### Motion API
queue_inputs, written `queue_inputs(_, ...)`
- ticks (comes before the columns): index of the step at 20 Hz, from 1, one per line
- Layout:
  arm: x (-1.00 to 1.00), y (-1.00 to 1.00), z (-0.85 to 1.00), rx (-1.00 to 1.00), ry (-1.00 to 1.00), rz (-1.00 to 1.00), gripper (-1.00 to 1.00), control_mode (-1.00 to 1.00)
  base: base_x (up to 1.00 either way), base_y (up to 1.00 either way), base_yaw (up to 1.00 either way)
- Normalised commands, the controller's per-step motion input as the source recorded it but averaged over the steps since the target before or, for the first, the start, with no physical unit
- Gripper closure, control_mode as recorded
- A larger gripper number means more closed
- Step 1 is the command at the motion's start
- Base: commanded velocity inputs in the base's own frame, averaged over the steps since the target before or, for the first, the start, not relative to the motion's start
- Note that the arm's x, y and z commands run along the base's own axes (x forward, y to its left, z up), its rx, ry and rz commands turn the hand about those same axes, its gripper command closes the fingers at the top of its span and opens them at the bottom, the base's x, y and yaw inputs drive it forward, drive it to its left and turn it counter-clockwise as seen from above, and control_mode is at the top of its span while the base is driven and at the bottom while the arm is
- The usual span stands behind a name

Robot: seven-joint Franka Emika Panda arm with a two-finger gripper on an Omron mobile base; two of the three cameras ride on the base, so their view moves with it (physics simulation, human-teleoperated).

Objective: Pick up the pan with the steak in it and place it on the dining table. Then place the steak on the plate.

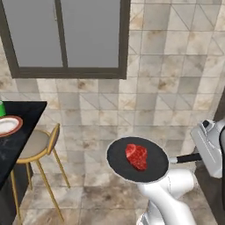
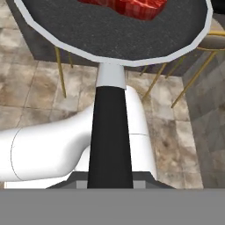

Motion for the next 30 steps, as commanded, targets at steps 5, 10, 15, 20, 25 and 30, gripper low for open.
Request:
queue_inputs(5,0.00,0.00,0.00,0.00,0.00,0.00,1.00,1.00,0.00,0.00,0.50)
queue_inputs(10,0.00,0.00,0.00,0.00,0.00,0.00,1.00,1.00,0.00,0.00,0.50)
queue_inputs(15,0.00,0.00,0.00,0.00,0.00,0.00,1.00,1.00,0.00,0.00,0.50)
queue_inputs(20,0.00,0.00,0.00,0.00,0.00,0.00,1.00,1.00,-0.01,0.00,0.50)
queue_inputs(25,0.00,0.00,0.00,0.00,0.00,0.00,1.00,1.00,0.00,0.00,0.50)
queue_inputs(30,0.00,0.00,0.00,0.00,0.00,0.00,1.00,1.00,0.00,0.00,0.50)
